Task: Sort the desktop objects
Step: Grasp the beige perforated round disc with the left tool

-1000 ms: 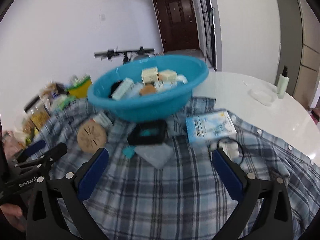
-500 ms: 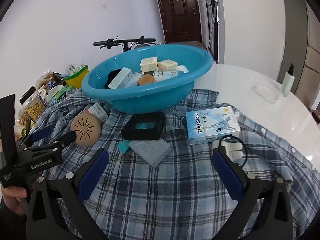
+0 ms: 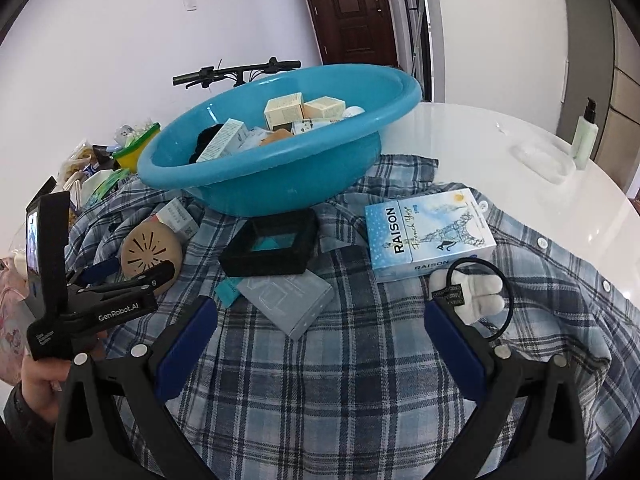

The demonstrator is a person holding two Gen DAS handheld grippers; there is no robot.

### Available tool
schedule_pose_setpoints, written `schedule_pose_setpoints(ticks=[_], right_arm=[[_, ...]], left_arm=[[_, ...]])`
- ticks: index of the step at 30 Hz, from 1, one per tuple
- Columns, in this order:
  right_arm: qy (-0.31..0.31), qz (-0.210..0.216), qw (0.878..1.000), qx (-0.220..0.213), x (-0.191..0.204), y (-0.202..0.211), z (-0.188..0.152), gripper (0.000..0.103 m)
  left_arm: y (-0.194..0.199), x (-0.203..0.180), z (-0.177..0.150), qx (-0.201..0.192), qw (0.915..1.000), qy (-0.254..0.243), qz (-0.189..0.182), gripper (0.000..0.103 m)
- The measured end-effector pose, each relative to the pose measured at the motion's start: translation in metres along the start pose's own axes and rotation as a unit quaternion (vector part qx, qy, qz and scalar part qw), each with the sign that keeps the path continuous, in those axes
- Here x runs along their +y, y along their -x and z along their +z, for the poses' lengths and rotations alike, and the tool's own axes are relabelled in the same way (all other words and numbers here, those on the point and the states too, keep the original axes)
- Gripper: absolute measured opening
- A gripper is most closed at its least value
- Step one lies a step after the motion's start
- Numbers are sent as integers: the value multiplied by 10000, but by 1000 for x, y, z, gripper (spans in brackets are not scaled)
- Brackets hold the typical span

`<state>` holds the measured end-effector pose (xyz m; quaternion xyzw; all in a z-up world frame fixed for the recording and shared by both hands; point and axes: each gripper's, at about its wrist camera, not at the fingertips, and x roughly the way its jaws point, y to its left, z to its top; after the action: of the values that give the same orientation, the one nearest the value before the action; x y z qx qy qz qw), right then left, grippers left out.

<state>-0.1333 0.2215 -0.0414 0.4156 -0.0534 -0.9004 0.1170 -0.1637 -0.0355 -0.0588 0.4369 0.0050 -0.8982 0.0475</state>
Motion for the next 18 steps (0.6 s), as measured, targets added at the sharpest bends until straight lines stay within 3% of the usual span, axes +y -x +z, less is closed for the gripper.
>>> schedule_pose_setpoints(ticks=[5,7,9,18], right_arm=[[-52,7,10000,25,-2,-1,-2,103],[-58,7,10000,33,-2,-1,-2,103],[-48,-4,10000,31,-2,0,-2,103],[202,-100,9997,71,7,7,1,103]], left_arm=[[-6,-2,0,70,9999,-60,-97,102],[-6,-3,-1,83,9998,-88,-168,86],[-8,-5,-1,186,9993,-135,-287,79],[9,-3,0,139,9984,-148,-530,60]])
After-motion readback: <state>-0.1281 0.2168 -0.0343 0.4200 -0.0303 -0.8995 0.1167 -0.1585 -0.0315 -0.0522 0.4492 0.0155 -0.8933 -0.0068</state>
